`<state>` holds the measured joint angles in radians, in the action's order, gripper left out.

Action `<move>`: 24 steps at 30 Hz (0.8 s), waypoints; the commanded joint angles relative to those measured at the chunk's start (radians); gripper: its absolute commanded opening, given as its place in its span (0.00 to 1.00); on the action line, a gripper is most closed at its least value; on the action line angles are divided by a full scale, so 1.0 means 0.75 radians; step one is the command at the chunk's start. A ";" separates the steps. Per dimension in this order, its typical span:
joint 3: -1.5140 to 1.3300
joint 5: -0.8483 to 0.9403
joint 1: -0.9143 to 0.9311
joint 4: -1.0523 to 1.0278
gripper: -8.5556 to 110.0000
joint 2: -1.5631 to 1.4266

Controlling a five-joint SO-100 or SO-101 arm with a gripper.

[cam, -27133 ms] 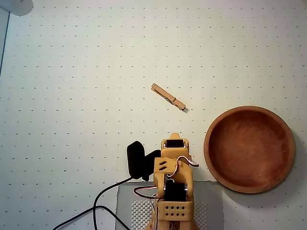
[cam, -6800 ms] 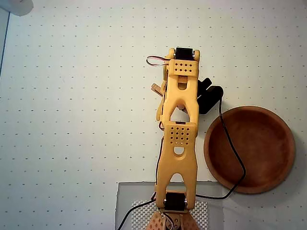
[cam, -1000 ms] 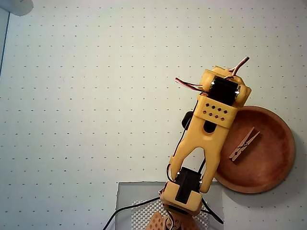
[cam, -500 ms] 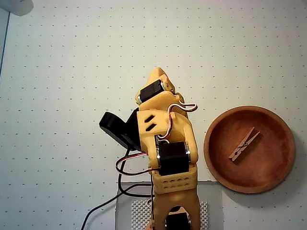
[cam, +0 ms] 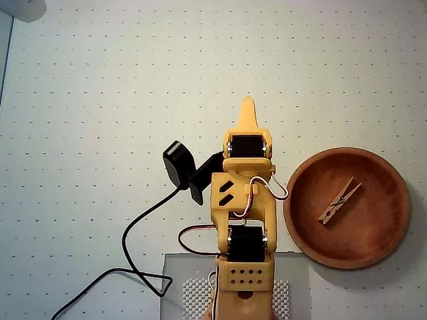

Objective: Grasp a clothespin and put it in the bowl.

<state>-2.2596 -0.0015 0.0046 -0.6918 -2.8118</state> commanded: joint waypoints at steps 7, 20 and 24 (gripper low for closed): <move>-0.366 -0.016 0.008 0.155 0.04 -0.292; -0.884 -0.016 0.008 0.202 0.04 -0.697; -1.004 -0.014 0.006 0.200 0.04 -0.792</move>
<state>-2.9928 -0.0015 0.0046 -0.5553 -3.3517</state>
